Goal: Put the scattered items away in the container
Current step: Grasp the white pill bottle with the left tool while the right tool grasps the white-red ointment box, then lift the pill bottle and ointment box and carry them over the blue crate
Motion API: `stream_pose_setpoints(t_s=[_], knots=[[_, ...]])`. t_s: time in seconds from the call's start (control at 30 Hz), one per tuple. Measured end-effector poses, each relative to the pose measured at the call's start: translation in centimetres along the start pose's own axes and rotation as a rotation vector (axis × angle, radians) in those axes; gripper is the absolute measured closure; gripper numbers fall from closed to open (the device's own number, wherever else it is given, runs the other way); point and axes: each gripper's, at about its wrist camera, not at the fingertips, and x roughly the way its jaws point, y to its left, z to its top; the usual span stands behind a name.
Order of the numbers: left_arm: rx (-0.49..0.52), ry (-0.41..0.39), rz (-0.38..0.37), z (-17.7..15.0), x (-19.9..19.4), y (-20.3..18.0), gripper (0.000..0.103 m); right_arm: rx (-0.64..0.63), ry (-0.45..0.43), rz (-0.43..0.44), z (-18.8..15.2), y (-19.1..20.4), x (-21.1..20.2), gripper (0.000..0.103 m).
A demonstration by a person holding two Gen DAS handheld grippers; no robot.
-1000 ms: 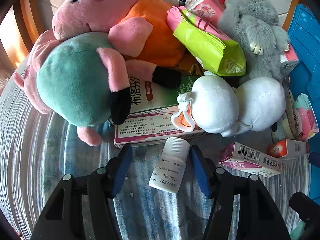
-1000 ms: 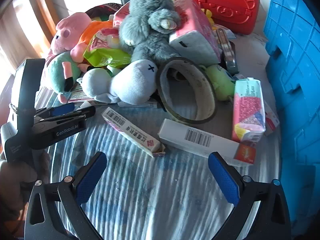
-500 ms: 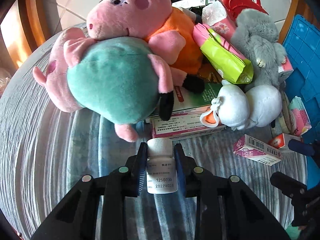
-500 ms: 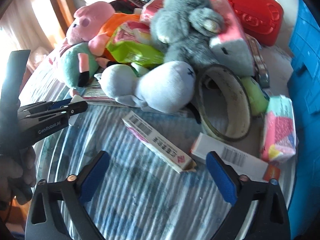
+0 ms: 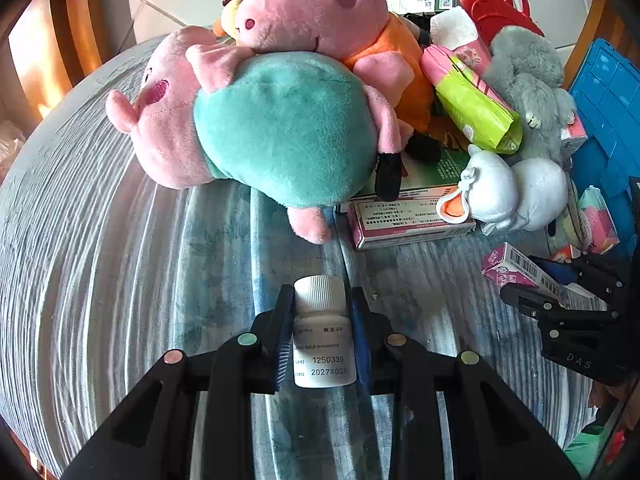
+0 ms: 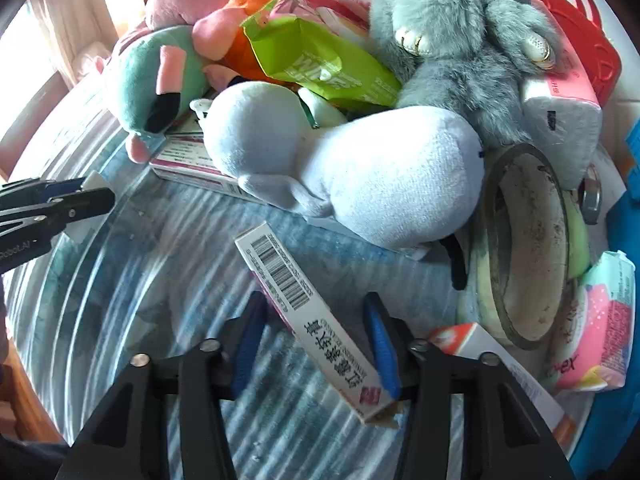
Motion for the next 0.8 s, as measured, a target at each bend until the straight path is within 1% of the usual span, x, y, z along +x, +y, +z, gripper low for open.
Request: stream_pose_setpoints(t_s=[0.03, 0.07, 0.1, 0.2, 0.27, 0.4, 0.47, 0.53, 0.73, 0.8], knots=[[-0.001, -0.002, -0.001, 0.2, 0.1, 0.0, 0.076, -0.005, 0.002, 0.007, 0.1, 0.2, 0.0, 0.071], [-0.001, -0.003, -0.002, 0.3, -0.1, 0.1, 0.076, -0.010, 0.004, 0.018, 0.1, 0.5, -0.1, 0.082], [-0.002, -0.006, -0.002, 0.3, -0.2, 0.1, 0.076, -0.011, 0.006, 0.030, 0.1, 0.7, -0.2, 0.085], [-0.001, -0.011, -0.005, 0.4, -0.7, 0.0, 0.076, 0.008, 0.004, 0.067, 0.1, 1.2, -0.8, 0.085], [0.008, -0.014, -0.013, 1.3, -0.7, 0.4, 0.076, 0.023, 0.003, 0.083, 0.2, 1.3, -1.3, 0.085], [0.023, -0.030, -0.019, 2.6, -1.2, 0.2, 0.076, 0.050, 0.004, 0.084, 0.4, 1.4, -2.7, 0.085], [0.022, -0.034, -0.019, 3.0, -1.5, 0.3, 0.076, 0.069, -0.002, 0.088, 0.5, 1.5, -3.9, 0.085], [0.024, -0.035, -0.018, 4.0, -1.2, 1.3, 0.076, 0.082, -0.017, 0.096, 0.8, 1.4, -5.3, 0.085], [0.036, -0.062, -0.033, 5.3, -3.4, 1.0, 0.076, 0.119, -0.057, 0.078, 1.5, 0.9, -9.5, 0.085], [0.045, -0.068, -0.033, 5.8, -4.5, 0.5, 0.076, 0.131, -0.076, 0.065, 0.6, 0.8, -11.1, 0.085]])
